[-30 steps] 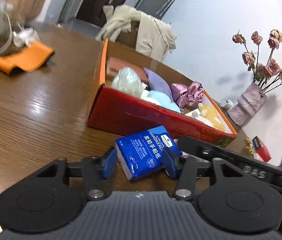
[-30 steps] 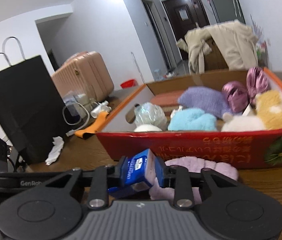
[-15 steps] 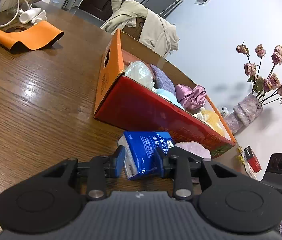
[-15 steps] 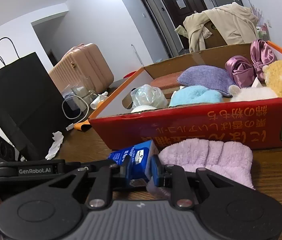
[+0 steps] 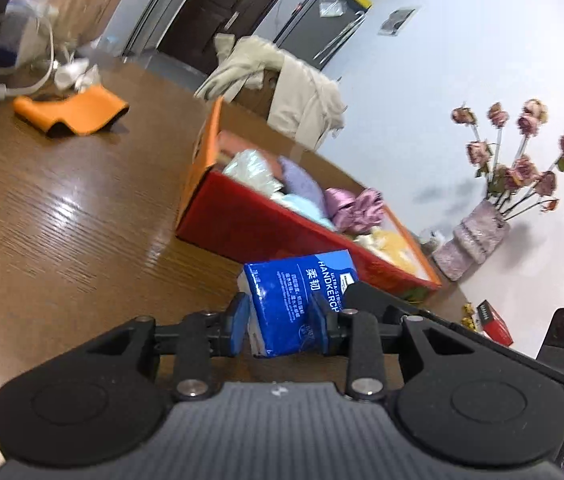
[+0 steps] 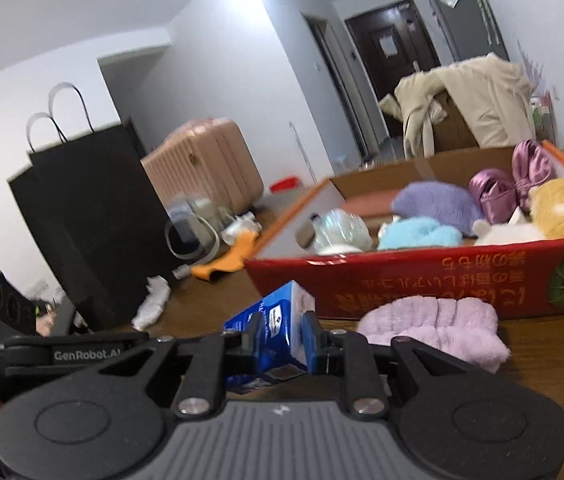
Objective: Organize soft objects
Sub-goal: 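Close both grippers on the blue tissue pack, then carry the blue tissue pack into the box and open both grippers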
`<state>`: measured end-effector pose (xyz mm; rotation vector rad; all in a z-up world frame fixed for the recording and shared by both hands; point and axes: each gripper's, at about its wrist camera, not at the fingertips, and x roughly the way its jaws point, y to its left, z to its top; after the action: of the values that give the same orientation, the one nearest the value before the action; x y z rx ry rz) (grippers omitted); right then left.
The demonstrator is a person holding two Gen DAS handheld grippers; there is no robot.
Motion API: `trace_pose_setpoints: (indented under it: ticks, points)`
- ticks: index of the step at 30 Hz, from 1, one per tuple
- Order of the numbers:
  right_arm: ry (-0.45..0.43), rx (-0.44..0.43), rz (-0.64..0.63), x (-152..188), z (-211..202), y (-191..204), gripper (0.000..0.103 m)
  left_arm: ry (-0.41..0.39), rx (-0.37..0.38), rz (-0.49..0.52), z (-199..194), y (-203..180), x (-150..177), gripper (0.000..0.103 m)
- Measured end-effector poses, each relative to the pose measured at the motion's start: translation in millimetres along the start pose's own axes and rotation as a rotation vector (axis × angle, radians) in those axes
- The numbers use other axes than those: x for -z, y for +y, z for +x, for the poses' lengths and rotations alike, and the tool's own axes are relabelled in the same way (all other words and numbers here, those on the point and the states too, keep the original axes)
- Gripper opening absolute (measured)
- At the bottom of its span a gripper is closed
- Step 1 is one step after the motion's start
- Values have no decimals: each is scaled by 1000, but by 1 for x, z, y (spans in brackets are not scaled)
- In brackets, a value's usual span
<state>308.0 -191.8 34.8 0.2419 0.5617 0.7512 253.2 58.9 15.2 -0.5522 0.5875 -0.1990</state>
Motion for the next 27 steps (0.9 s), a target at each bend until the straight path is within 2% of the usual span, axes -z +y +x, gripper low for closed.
trace_pose_setpoints:
  ticks: [7, 13, 19, 23, 27]
  points:
    - [-93, -30, 59, -1, -56, 3, 20, -48, 42, 74, -27, -41, 3, 33]
    - [-164, 5, 88, -14, -85, -14, 20, -29, 106, 137, -6, -74, -13, 33]
    - [-168, 71, 88, -56, -81, -48, 19, 33, 159, 170, 53, -97, -55, 33]
    - [-133, 148, 68, -90, -48, -82, 19, 97, 151, 154, 115, -104, -89, 33]
    - [-70, 206, 96, -114, -8, -123, 20, 174, 112, 127, 182, -102, -108, 33]
